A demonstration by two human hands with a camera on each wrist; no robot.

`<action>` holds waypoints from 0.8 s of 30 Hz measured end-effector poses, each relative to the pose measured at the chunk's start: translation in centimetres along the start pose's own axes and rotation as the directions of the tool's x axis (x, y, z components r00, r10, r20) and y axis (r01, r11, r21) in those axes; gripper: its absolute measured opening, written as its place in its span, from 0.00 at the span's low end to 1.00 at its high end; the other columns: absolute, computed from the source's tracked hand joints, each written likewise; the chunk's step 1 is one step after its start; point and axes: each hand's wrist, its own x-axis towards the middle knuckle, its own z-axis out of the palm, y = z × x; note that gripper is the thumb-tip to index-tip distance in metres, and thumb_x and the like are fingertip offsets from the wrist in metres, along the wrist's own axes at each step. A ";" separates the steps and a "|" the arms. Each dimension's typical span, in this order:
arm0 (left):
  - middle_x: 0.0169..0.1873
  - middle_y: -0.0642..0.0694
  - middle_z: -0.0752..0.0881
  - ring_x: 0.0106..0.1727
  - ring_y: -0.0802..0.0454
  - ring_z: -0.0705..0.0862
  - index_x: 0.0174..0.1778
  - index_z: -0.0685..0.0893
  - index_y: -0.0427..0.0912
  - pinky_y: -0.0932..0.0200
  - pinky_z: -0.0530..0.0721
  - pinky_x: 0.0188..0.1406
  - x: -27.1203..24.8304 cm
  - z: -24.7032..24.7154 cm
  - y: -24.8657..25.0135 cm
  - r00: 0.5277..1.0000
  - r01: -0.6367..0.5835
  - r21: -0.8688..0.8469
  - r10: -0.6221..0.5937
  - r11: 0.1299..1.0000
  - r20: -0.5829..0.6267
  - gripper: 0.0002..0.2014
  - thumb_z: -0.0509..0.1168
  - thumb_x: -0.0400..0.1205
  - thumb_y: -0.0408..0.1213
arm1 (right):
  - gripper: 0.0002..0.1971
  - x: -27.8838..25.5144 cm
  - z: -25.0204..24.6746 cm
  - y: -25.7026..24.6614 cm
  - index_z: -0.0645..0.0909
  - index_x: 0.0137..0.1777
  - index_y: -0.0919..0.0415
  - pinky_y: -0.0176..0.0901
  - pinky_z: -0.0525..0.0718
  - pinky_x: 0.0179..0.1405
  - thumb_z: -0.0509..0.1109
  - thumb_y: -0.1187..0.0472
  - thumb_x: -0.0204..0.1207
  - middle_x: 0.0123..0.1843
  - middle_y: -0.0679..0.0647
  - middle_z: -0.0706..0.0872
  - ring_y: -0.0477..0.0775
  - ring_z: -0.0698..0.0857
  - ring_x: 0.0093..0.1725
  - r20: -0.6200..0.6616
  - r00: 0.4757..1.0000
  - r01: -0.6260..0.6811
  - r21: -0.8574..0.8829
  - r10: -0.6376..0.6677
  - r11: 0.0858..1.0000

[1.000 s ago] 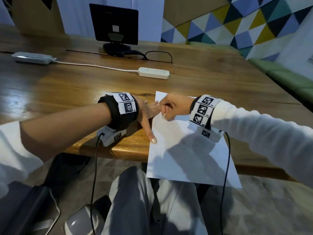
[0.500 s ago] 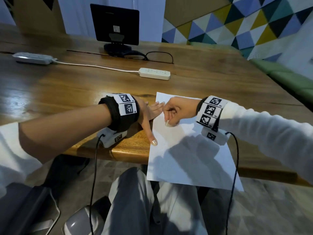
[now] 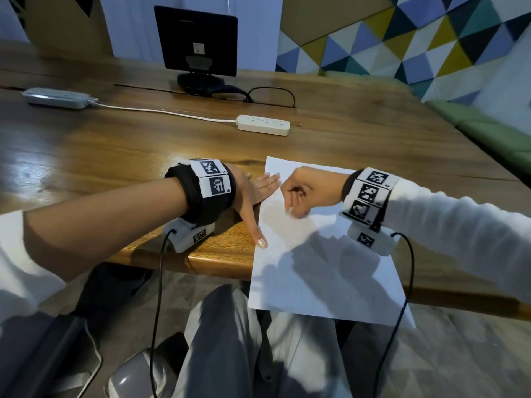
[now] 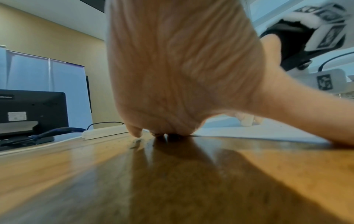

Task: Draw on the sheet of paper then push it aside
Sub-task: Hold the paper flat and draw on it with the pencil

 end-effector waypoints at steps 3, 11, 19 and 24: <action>0.77 0.48 0.21 0.80 0.50 0.25 0.78 0.22 0.43 0.39 0.35 0.81 -0.2 -0.1 0.1 1.000 0.001 0.004 -0.001 1.000 0.005 0.70 0.70 0.64 0.70 | 0.09 0.1 -0.5 0.3 0.81 0.34 0.60 0.33 0.81 0.31 0.76 0.73 0.67 0.28 0.55 0.86 0.45 0.83 0.25 0.048 0.999 0.001 0.005 -0.001 1.000; 0.77 0.48 0.21 0.79 0.50 0.25 0.78 0.21 0.44 0.40 0.35 0.81 -0.3 -0.2 0.1 1.000 0.005 -0.001 -0.005 1.000 0.011 0.70 0.70 0.63 0.70 | 0.07 0.0 -0.5 0.5 0.82 0.35 0.64 0.35 0.83 0.32 0.76 0.73 0.67 0.30 0.61 0.87 0.49 0.84 0.27 0.082 0.997 -0.001 0.052 -0.004 0.999; 0.77 0.49 0.21 0.79 0.51 0.25 0.78 0.22 0.44 0.40 0.34 0.81 -0.6 -0.2 0.2 1.000 0.000 -0.016 0.001 1.000 0.005 0.70 0.71 0.64 0.70 | 0.05 0.3 -0.7 0.8 0.83 0.37 0.67 0.36 0.84 0.31 0.76 0.73 0.68 0.29 0.57 0.86 0.47 0.83 0.26 0.031 0.999 -0.021 0.068 0.018 0.997; 0.77 0.49 0.21 0.80 0.51 0.25 0.79 0.23 0.44 0.40 0.35 0.81 -0.8 -0.2 0.3 1.000 -0.008 -0.007 0.008 1.000 0.010 0.69 0.70 0.65 0.69 | 0.05 1.0 -1.6 1.6 0.81 0.38 0.69 0.37 0.83 0.31 0.75 0.72 0.68 0.29 0.60 0.87 0.47 0.84 0.25 -0.073 0.995 -0.056 0.053 0.060 0.997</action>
